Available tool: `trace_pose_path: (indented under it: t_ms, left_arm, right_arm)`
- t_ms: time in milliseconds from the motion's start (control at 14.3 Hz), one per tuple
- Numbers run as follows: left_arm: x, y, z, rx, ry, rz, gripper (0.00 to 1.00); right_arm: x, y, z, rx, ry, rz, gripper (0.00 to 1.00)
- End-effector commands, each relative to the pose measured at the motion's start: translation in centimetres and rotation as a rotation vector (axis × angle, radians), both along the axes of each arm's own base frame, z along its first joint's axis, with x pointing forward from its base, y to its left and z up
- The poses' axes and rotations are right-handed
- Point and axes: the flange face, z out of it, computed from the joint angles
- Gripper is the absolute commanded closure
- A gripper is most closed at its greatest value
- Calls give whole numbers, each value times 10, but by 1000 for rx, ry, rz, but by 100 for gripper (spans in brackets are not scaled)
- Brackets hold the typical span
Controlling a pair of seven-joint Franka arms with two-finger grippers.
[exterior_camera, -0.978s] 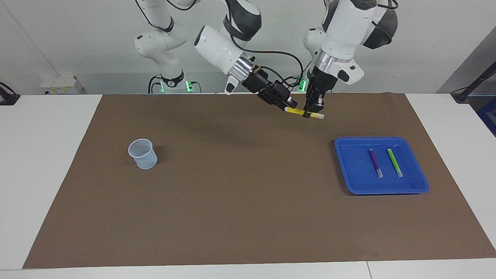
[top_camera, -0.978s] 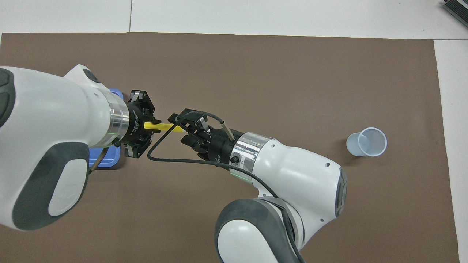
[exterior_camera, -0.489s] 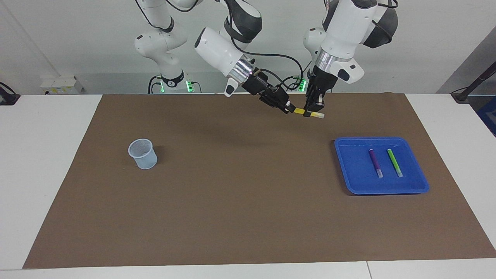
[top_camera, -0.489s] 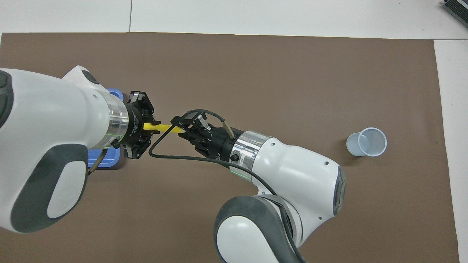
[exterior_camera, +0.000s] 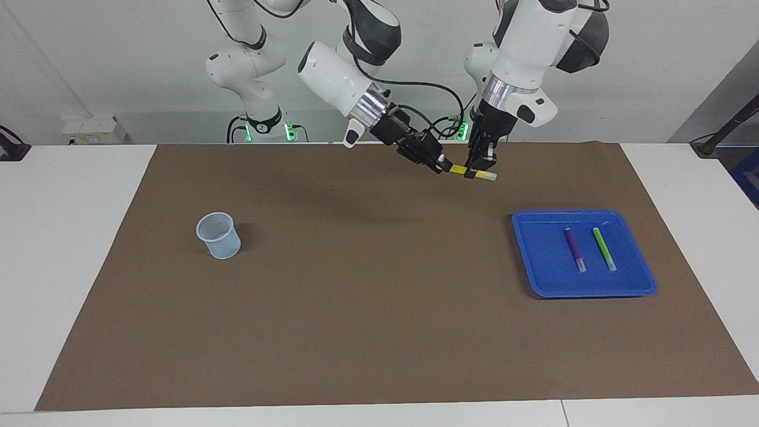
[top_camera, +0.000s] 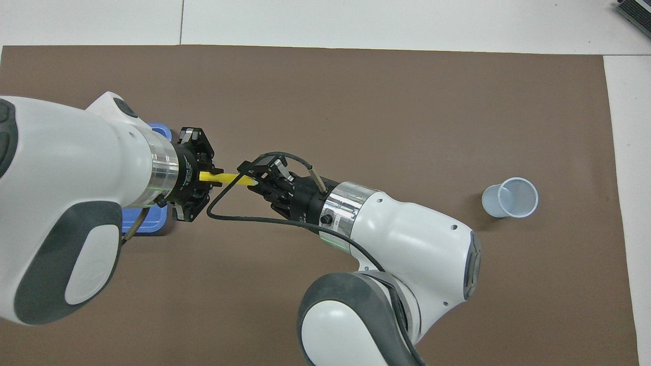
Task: Transfer and insert pens with both arms
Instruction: 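Close the right gripper on the yellow pen's free end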
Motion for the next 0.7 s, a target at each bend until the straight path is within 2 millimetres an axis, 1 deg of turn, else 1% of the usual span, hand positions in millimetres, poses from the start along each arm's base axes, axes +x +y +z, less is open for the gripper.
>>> trace_pose_path:
  t_ms: [0,70,349,419,489,559,629]
  left_arm:
    - [-11,3,2,0,9,6,100]
    - [-11,3,2,0,9,6,100]
    - [-11,3,2,1,9,8,100]
    - [-11,3,2,0,10,8,100]
    - [-11,3,2,0,10,8,100]
    - [-11,3,2,0,10,8,100]
    - [-11,3,2,0,10,8,100]
  right_arm:
    - [3,4,1,18,-2,-15,72]
    - [3,4,1,19,-1,-18,74]
    - [3,4,1,21,2,-19,76]
    - [3,4,1,21,2,-19,84]
    - [3,4,1,21,3,-20,95]
    - [4,3,1,22,5,-21,100]
    - [4,3,1,22,5,-21,100]
